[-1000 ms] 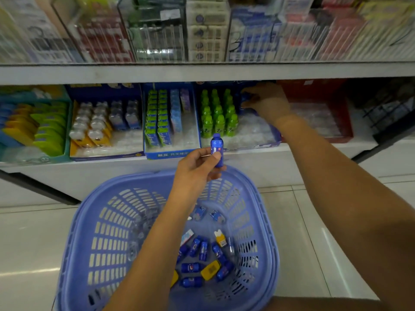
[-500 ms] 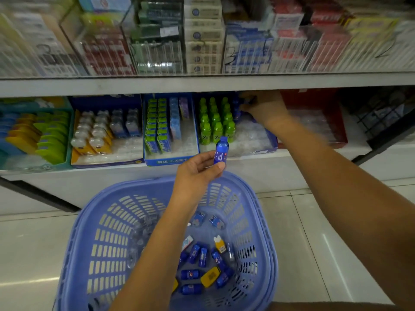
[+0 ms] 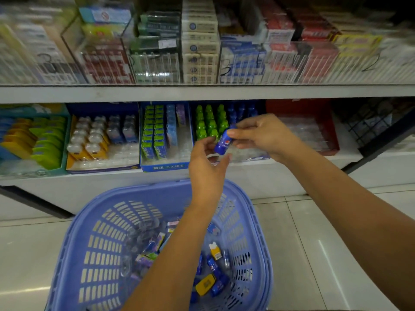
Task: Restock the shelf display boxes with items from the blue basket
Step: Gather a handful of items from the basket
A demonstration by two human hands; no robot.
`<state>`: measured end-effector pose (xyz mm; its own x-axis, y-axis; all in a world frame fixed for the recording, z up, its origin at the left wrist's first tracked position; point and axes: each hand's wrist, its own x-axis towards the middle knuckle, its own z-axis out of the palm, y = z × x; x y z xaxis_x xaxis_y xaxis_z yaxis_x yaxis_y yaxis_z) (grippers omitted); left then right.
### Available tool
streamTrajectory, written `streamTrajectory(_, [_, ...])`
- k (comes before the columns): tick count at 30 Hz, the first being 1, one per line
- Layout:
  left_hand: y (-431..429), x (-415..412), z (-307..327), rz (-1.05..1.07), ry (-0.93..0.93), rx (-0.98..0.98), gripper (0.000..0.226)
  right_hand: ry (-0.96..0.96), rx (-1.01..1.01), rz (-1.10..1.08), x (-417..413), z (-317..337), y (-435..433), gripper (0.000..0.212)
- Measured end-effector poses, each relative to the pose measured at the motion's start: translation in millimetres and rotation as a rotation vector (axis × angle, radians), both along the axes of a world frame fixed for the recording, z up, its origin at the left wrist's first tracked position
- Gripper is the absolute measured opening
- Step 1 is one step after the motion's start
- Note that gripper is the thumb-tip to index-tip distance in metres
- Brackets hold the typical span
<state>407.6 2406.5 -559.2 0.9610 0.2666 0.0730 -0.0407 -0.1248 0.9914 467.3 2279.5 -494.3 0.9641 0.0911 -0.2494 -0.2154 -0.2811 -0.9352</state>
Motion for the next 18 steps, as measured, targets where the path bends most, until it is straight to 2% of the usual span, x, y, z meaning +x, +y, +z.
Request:
streamTrajectory(3, [2.4, 2.6, -13.6, -0.229, 0.039, 0.358, 0.046, -0.227, -0.229, -0.146, 17.6, -4.4, -21.7, 0.036])
streamTrajectory(5, [5.3, 1.7, -21.5, -0.375, 0.041, 0.676, 0.05, -0.331, -0.456, -0.144, 32.3, -8.9, -35.4, 0.039])
streamTrajectory(7, [7.4, 1.1, -26.6, -0.447, 0.027, 0.877, 0.055, -0.364, -0.623, -0.09, 46.8, -17.3, -42.2, 0.038])
streamTrajectory(11, [10.8, 2.8, -30.9, -0.484, 0.001, 0.973, 0.059, -0.361, -0.784, 0.042, 70.3, -30.8, -38.4, 0.038])
streamTrajectory(16, [14.1, 5.6, -33.7, -0.499, -0.029, 0.968, 0.059, -0.261, -0.75, 0.124, 86.2, -30.7, -39.0, 0.043])
streamTrajectory(18, [14.3, 5.4, -35.6, -0.494, -0.037, 0.972, 0.059, -0.241, -0.8, 0.164, 91.0, -31.0, -39.3, 0.043])
